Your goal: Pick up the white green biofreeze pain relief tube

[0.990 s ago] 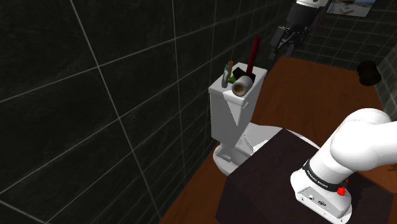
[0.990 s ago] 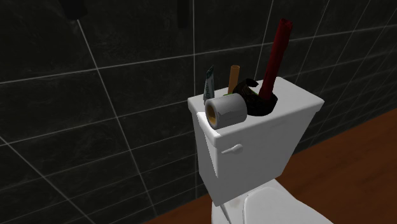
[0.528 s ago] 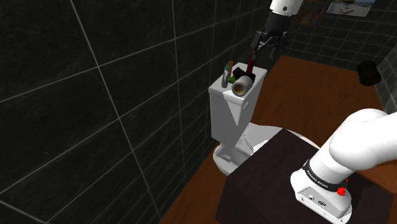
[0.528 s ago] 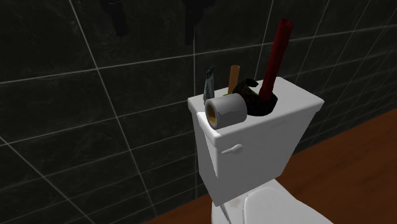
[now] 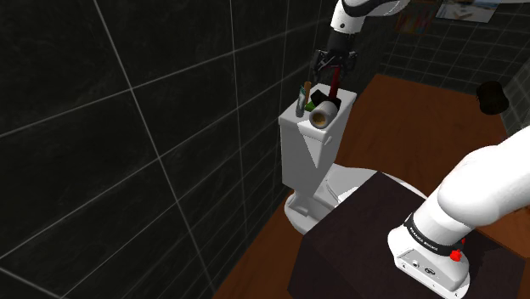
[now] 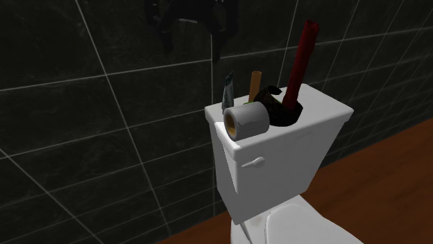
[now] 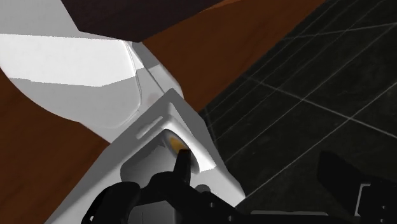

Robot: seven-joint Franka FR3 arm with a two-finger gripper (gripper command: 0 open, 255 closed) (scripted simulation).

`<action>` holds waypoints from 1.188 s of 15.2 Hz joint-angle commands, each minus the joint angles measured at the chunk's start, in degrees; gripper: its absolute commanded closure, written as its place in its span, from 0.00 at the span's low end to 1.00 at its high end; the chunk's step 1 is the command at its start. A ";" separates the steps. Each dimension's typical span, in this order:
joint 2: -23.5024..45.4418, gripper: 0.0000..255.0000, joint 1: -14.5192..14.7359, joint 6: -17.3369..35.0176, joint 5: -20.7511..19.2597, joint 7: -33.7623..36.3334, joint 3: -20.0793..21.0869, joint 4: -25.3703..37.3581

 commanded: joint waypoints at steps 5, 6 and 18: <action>13.31 0.00 -1.35 2.93 0.93 4.13 -1.06 9.00; 15.50 0.00 -1.58 3.22 1.14 4.74 -1.30 10.67; 36.29 0.00 -4.27 4.33 4.03 9.72 -3.48 28.00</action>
